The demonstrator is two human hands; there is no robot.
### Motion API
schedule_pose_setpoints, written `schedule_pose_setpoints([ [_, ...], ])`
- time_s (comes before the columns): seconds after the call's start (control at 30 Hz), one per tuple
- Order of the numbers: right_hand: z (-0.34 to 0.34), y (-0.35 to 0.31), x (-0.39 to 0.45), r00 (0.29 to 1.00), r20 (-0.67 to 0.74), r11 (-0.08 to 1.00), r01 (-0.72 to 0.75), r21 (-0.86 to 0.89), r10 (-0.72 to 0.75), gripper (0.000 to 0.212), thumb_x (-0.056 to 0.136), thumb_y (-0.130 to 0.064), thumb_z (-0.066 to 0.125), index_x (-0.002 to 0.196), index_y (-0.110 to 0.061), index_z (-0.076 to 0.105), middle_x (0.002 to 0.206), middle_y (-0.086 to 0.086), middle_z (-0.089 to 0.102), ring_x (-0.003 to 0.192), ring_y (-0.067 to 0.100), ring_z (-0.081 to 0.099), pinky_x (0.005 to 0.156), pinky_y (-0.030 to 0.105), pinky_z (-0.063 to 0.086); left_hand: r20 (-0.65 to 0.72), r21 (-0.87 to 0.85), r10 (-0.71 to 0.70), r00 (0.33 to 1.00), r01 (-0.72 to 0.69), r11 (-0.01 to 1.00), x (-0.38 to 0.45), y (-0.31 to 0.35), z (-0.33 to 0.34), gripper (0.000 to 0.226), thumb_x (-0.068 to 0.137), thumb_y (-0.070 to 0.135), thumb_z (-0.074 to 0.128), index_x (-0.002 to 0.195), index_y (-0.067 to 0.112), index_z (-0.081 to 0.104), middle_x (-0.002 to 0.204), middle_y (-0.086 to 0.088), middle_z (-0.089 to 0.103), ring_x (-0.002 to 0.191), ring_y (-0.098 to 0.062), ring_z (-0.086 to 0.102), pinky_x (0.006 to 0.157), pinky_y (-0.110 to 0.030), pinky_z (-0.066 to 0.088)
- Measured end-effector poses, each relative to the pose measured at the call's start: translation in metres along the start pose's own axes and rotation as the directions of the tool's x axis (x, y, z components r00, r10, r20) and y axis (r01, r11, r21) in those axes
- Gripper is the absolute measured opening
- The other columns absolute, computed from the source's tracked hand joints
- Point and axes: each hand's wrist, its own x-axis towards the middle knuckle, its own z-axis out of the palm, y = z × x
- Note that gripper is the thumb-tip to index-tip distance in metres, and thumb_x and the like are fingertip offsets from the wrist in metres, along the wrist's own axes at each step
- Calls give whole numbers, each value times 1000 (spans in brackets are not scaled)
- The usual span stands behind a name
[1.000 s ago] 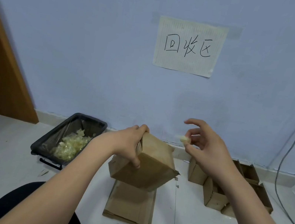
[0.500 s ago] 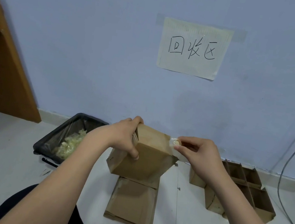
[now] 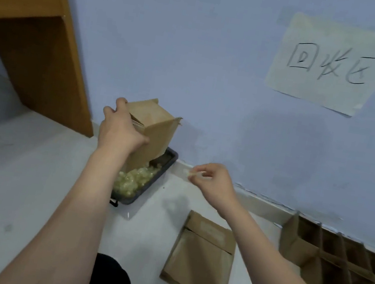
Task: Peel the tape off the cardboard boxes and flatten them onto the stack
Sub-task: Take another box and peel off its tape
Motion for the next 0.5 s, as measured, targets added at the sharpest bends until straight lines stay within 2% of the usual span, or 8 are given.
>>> schedule_pose_setpoints([
  [0.07, 42, 8, 24, 998, 59, 999, -1, -34, 3, 5, 83, -22, 78, 88, -23, 76, 114, 6, 60, 102, 18, 60, 75, 23, 43, -45, -20, -41, 998, 40, 999, 10, -18, 0, 98, 70, 23, 92, 146, 20, 29, 139, -15, 38, 126, -41, 48, 100, -46, 45],
  [0.17, 100, 26, 52, 997, 78, 998, -20, -61, 24, 18, 88, -12, 72, 105, -11, 76, 94, 6, 72, 87, 18, 65, 74, 22, 46, -75, -56, -113, 991, 109, 992, 21, -42, 0, 99, 71, 23, 92, 147, 19, 28, 139, -16, 38, 124, -43, 50, 98, -48, 46],
  [0.23, 136, 39, 67, 997, 75, 996, -26, -82, 33, 32, 88, -4, 65, 120, -8, 69, 86, 3, 68, 82, 16, 63, 71, 22, 48, -103, -66, -136, 985, 130, 989, 26, -55, 0, 102, 71, 22, 92, 149, 19, 27, 138, -16, 38, 123, -43, 51, 98, -48, 47],
  [0.3, 167, 49, 80, 996, 72, 996, -47, -81, 53, 45, 87, 0, 57, 130, -10, 55, 91, 7, 66, 84, 21, 64, 69, 26, 50, -130, -66, -149, 980, 141, 988, 30, -64, -1, 102, 71, 22, 92, 150, 20, 26, 139, -16, 39, 123, -42, 51, 98, -48, 47],
  [0.33, 179, 53, 86, 995, 66, 995, -68, -78, 73, 41, 88, 0, 54, 127, -10, 53, 93, 8, 64, 86, 24, 63, 68, 27, 48, -136, -67, -157, 978, 149, 987, 31, -67, 0, 102, 72, 22, 91, 150, 21, 26, 140, -15, 39, 123, -41, 51, 99, -48, 46],
  [0.4, 202, 65, 97, 991, 63, 985, -112, -131, 121, 14, 91, -2, 50, 102, -7, 57, 87, 6, 58, 84, 24, 58, 67, 27, 42, -133, -64, -175, 975, 168, 984, 34, -72, 1, 101, 72, 23, 91, 149, 22, 25, 141, -14, 38, 125, -40, 50, 99, -48, 46],
  [0.43, 210, 70, 101, 988, 72, 978, -119, -171, 133, 10, 91, -1, 50, 87, -9, 56, 82, 4, 55, 82, 23, 56, 68, 27, 40, -130, -57, -181, 975, 175, 983, 36, -74, 2, 102, 72, 23, 91, 149, 22, 25, 141, -14, 38, 125, -39, 50, 99, -47, 46],
  [0.5, 226, 82, 108, 985, 76, 968, -134, -213, 153, 19, 89, 2, 50, 75, -10, 54, 79, 6, 57, 79, 24, 56, 66, 28, 42, -127, -37, -176, 976, 173, 984, 38, -77, 5, 103, 71, 24, 92, 149, 23, 25, 141, -14, 38, 124, -38, 50, 98, -47, 47],
])
